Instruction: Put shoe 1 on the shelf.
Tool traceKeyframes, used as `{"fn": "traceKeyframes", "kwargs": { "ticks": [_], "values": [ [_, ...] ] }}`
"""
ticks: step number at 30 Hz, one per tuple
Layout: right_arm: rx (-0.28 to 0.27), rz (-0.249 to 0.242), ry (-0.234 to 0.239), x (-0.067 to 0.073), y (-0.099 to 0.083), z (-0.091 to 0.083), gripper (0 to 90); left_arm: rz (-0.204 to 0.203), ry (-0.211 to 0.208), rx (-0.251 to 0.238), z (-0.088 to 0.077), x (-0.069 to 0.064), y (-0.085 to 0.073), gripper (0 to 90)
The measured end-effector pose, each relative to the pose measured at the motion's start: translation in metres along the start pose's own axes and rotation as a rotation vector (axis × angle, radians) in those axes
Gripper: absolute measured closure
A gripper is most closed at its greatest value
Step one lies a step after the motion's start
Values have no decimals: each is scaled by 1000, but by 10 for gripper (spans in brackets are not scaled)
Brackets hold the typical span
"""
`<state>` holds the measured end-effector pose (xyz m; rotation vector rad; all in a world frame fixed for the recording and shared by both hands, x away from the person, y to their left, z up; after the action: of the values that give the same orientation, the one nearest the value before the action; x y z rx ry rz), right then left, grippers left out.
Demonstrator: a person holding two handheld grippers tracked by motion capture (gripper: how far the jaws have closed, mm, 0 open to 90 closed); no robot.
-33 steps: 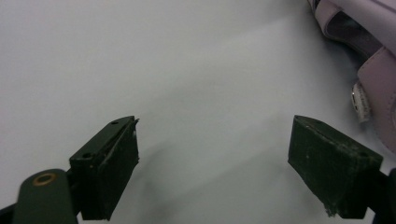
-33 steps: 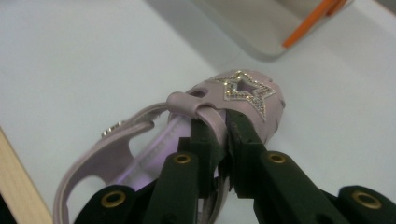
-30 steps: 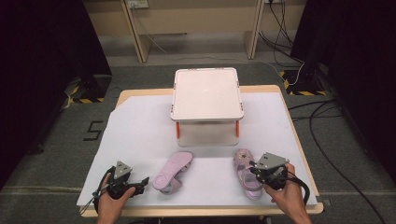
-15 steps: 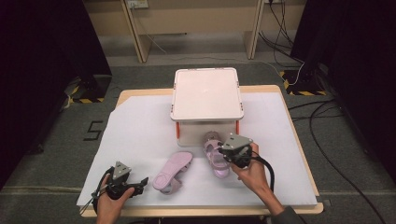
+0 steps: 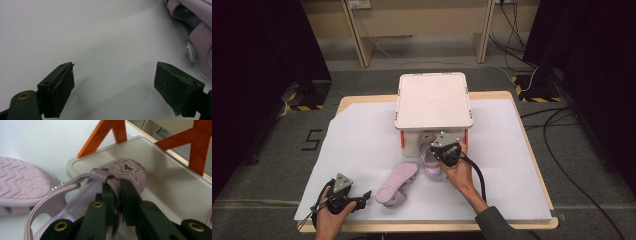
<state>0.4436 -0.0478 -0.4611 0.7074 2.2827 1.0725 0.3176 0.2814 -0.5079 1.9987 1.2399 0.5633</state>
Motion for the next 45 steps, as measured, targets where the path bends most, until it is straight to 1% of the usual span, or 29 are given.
{"fn": "traceKeyframes", "kwargs": {
  "ticks": [1, 4, 5, 6, 8, 9, 12, 14, 17, 19, 22, 26, 29, 30, 33, 35, 37, 38, 40, 43, 45],
  "values": [
    [6, 15, -8, 0, 0, 3, 817, 2, 0, 1, 0, 0, 0, 158],
    [1, 26, -29, -4, 1, 9, 774, 2, -2, 0, 0, -1, 0, 158],
    [3, 34, -27, -4, 2, 10, 759, 3, -2, 1, 0, -1, 0, 158],
    [8, 33, -23, -4, 2, 11, 725, 5, -2, 2, 0, -1, 0, 158],
    [21, 44, -37, -3, 3, 10, 667, 6, -1, 1, 0, -1, 0, 158],
    [22, 32, -50, -3, 3, 8, 641, 4, -2, 1, 0, -1, 0, 158],
    [29, 46, -42, -4, 2, 4, 573, 7, -2, 4, 0, -1, 0, 158],
    [40, 32, -55, -4, 2, 2, 537, 8, -1, 4, 0, -2, 0, 158],
    [51, 41, -37, -2, 2, -2, 478, 8, 1, 3, 0, -2, 0, 158],
    [47, 45, -34, -2, 2, -5, 440, 7, 1, 4, 0, -2, 0, 158],
    [46, 54, -14, 0, 1, -11, 389, 9, 1, 5, 0, -1, 0, 158],
    [18, 74, 21, 2, 0, -21, 336, 9, 2, 5, 1, -2, 0, 158],
    [3, 89, 26, 4, 0, -31, 314, 8, 2, 4, 0, -2, 0, 158],
    [-10, 93, 37, 5, 0, -34, 302, 9, 1, 3, 0, -2, 0, 158],
    [-36, 102, 54, 6, -1, -50, 279, 8, 2, 4, 0, -2, 0, 158],
    [-40, 105, 66, 7, -5, -61, 274, 7, 0, 4, 0, -2, 0, 158],
    [-29, 103, 79, 9, -12, -69, 271, 11, 2, 4, 0, -2, 0, 158],
    [-23, 98, 79, 10, -17, -72, 270, 10, 2, 4, 0, -2, 0, 158],
    [-3, 106, 78, 12, -27, -75, 261, 10, 4, 5, 1, -3, 0, 158],
    [31, 105, 86, 15, -42, -72, 267, 13, 3, 5, 0, -3, 1, 158],
    [54, 107, 88, 16, -49, -67, 295, 13, 2, 5, 0, -3, 1, 158]
  ]
}}
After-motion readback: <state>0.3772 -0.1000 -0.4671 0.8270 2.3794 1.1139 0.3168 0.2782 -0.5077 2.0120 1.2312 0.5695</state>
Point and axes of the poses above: each handheld gripper's, and its own axes: z roughly forward along the jaws, y roughly out of its top, x roughly to its left, the point moved 2 cm from there along z, roughly forward along the jaws, and after that the axes turned 1 degree about -x, right-handed, at the moved point
